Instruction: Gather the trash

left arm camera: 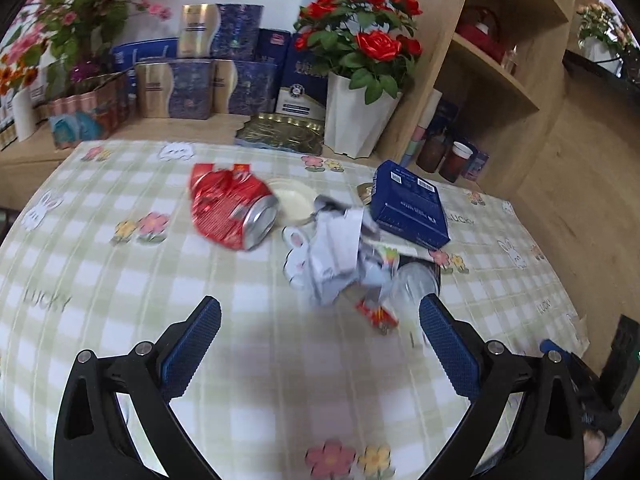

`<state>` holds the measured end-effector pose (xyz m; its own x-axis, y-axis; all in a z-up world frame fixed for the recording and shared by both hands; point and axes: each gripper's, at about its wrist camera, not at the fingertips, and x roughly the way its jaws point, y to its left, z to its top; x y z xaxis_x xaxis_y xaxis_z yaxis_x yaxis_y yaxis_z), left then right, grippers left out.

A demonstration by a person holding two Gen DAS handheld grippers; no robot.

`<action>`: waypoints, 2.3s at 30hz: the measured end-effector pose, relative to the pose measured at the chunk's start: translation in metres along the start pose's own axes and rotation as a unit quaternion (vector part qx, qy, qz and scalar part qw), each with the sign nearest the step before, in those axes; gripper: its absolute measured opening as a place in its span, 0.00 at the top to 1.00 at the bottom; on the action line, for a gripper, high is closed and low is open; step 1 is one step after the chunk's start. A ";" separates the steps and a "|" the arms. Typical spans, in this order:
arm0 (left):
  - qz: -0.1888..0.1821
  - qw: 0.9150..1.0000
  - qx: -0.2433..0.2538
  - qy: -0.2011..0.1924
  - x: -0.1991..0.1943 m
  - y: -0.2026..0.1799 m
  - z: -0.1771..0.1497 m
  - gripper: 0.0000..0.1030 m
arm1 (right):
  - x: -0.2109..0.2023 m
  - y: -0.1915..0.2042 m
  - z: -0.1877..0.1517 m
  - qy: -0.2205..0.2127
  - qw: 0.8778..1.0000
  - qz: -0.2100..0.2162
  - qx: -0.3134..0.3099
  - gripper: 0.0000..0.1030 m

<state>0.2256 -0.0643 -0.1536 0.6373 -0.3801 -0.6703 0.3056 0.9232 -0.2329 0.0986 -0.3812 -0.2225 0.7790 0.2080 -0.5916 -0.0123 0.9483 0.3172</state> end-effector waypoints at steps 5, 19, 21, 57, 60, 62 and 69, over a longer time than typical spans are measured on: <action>-0.017 1.000 0.003 0.022 0.054 -0.020 0.032 0.09 | 0.005 -0.009 0.002 -0.005 1.000 -0.005 -0.004 0.06; 0.022 0.993 -0.056 0.104 0.135 -0.017 0.038 0.48 | 0.012 -0.025 0.003 0.004 1.000 -0.016 0.012 0.05; 0.011 0.993 -0.047 0.111 0.131 -0.016 0.035 0.55 | 0.010 -0.024 0.004 -0.004 1.000 -0.022 0.012 0.06; 0.051 0.987 -0.152 -0.009 -0.111 0.122 -0.095 0.55 | 0.183 0.077 0.056 0.117 0.979 -0.164 0.025 0.35; 0.046 0.987 -0.151 -0.013 -0.114 0.117 -0.096 0.55 | 0.175 0.074 0.054 0.125 0.982 -0.139 0.019 0.35; 0.038 0.989 -0.140 -0.012 -0.113 0.107 -0.095 0.55 | 0.160 0.068 0.053 0.117 0.986 -0.114 0.026 0.35; 0.003 0.993 -0.122 -0.005 -0.111 0.074 -0.103 0.55 | 0.119 0.054 0.042 0.099 0.992 -0.066 0.044 0.35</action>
<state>0.1044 0.0523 -0.1694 0.6463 -0.3741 -0.6651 0.1229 0.9112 -0.3932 0.2171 -0.3156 -0.2452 0.6320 0.1349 -0.7631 0.1434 0.9474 0.2862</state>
